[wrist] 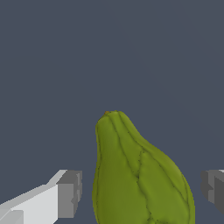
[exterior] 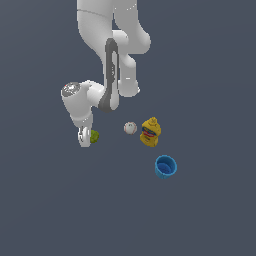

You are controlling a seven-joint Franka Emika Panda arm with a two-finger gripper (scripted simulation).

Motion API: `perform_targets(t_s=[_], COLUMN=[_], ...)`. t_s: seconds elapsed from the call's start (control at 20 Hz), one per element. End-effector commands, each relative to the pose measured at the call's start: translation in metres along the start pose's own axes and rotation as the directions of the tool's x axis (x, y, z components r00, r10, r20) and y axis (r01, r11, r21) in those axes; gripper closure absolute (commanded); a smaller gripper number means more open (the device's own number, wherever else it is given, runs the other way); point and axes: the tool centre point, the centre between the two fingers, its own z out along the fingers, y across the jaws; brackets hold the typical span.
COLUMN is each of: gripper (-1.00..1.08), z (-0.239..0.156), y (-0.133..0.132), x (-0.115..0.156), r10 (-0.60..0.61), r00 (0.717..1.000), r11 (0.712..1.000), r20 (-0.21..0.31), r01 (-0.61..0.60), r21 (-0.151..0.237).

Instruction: Pick up a designated object from a clutter of objects.

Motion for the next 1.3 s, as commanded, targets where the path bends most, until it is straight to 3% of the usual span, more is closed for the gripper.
perform_targets(t_s=[0.0,0.1,0.15,0.8,1.25], gripper=[-0.92,-0.92,1.08,1.08,1.08], z=[0.005,0.006,0.006,0.003,-0.025], y=[0.0,0.0,0.0,-0.002,-0.009], x=[0.0,0.0,0.0,-0.002,-0.026], r10=[0.0,0.001,0.001,0.001,0.001], r00=[1.0,1.0,1.0,1.0,1.0], r11=[1.0,1.0,1.0,1.0,1.0], r20=[0.0,0.0,0.0,-0.001,0.0], r01=[0.0,-0.001,-0.001,-0.001,-0.001], r21=[0.001,0.001,0.001,0.003,0.003])
